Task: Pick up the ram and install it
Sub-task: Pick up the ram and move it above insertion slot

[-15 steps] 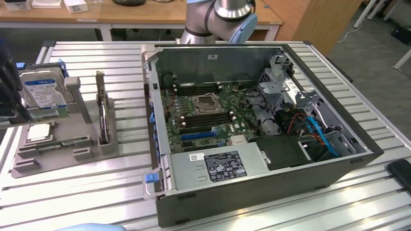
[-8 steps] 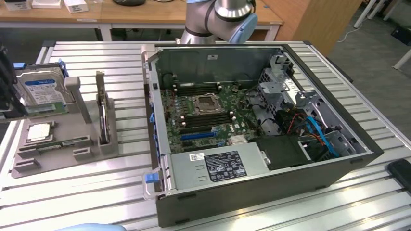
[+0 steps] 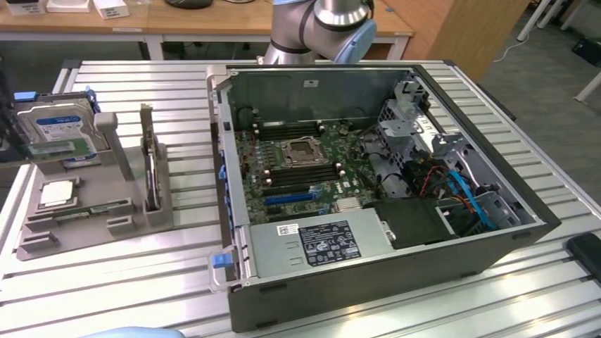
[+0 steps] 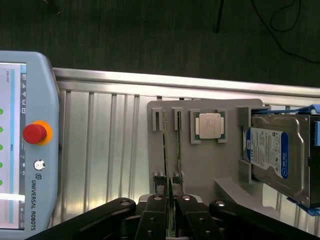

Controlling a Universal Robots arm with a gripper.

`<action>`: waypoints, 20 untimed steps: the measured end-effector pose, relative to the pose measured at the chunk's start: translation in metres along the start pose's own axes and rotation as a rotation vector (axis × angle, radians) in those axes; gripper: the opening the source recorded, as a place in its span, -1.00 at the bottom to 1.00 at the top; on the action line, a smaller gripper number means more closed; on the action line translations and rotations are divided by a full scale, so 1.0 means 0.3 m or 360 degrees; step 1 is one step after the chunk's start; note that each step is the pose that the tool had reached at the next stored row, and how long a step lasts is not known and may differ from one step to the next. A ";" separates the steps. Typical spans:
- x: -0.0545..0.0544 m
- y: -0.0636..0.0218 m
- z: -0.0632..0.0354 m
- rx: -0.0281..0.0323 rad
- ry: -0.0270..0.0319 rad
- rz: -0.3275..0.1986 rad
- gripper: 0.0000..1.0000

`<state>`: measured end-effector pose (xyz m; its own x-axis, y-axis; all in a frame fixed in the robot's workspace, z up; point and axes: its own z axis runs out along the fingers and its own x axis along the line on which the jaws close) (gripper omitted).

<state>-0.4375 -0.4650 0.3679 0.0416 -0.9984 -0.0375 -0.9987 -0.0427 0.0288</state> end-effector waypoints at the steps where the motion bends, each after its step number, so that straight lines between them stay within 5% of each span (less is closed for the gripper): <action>1: 0.000 0.000 -0.008 -0.00004 -0.00003 0.0001 -0.73; 10: 0.000 -0.005 -0.024 -0.00020 0.00001 0.0003 -0.73; 20: 0.005 -0.134 -0.027 -0.00013 -0.00007 0.0003 -0.73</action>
<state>-0.3970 -0.4650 0.3746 0.0397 -0.9985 -0.0379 -0.9987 -0.0409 0.0297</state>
